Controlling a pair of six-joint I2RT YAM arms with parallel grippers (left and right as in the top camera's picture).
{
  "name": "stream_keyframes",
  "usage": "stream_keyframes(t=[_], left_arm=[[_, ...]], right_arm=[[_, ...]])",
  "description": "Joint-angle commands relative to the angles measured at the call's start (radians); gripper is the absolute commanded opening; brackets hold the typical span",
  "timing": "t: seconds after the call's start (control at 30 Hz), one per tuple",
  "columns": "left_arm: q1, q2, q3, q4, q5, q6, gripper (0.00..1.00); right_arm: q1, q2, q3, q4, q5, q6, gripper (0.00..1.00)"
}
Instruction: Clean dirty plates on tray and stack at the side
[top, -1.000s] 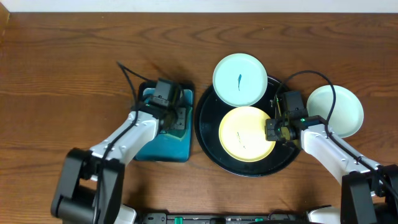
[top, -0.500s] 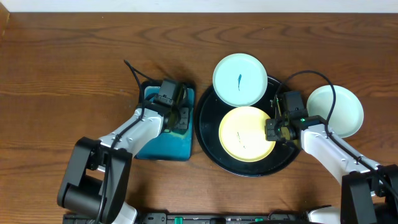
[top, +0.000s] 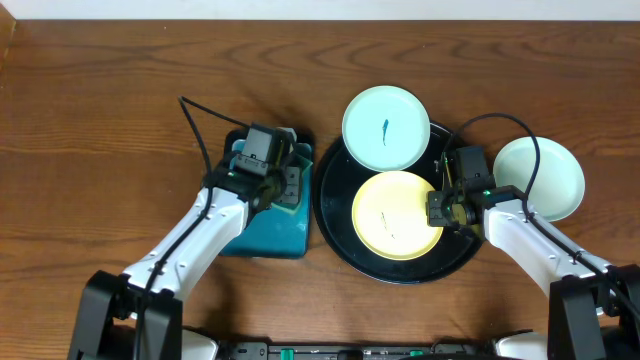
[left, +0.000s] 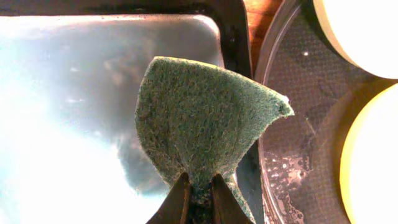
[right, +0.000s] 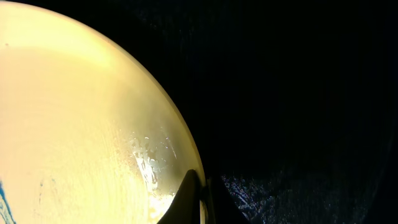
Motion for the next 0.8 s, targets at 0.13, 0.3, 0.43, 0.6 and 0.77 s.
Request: stream_keyframes(t=[0.13,0.3,0.43,0.6,0.77], left_arm=[[0.064,-0.059,-0.003,-0.003,0.056,-0.046,0.07],[0.164,-0.115,-0.003,-0.004,0.193,0.003,0.07],[0.238,-0.144,-0.004,-0.012,0.309,0.038,0.07],[0.312,-0.153,-0.004,-0.023,0.505,0.111,0.07],[0.39,-0.153,-0.004,-0.026,0.669,0.16,0.07]], right_arm=[[0.005,-0.009,-0.008,-0.005,0.055,0.019,0.01],[0.005,-0.009,-0.008,-0.004,0.055,0.019,0.01],[0.005,-0.009,-0.008,-0.004,0.055,0.019,0.01],[0.005,-0.009,-0.008,-0.005,0.055,0.019,0.01],[0.005,-0.009,-0.008,-0.005,0.055,0.019,0.01]])
